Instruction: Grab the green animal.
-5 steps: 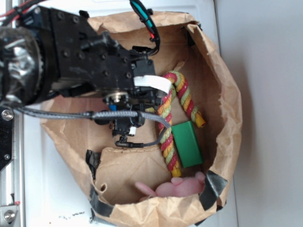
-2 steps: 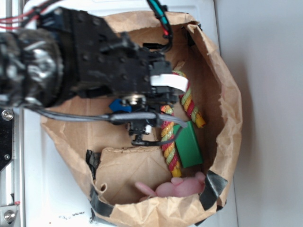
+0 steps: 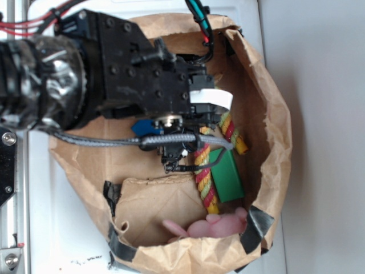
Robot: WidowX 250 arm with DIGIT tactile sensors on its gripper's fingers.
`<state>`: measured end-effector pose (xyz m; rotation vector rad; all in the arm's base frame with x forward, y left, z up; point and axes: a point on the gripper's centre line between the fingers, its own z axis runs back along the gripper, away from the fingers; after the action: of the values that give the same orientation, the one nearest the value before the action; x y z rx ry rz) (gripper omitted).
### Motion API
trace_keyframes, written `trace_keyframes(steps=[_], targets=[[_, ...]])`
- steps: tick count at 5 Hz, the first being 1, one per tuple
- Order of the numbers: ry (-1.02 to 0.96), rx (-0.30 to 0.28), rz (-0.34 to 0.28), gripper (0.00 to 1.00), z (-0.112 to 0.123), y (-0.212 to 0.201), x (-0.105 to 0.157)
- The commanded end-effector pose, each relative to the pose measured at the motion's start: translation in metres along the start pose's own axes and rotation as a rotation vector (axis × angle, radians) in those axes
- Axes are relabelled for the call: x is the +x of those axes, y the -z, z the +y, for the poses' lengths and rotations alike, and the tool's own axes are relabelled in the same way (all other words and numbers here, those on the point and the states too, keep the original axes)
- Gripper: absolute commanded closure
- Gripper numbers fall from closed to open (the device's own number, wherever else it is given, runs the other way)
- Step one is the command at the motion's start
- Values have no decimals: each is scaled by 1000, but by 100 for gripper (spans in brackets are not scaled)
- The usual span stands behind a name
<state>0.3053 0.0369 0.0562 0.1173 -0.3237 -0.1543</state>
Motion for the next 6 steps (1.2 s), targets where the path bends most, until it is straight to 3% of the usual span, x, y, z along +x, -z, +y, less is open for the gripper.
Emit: trace_keyframes(steps=[1, 2, 4, 5, 6], targets=[[-4, 27, -42, 100, 0, -3, 14], [-17, 24, -31, 100, 2, -4, 14], [-71, -71, -7, 100, 5, -56, 9], [-128, -95, 51, 100, 7, -82, 11], [-180, -68, 76, 100, 5, -96, 16]])
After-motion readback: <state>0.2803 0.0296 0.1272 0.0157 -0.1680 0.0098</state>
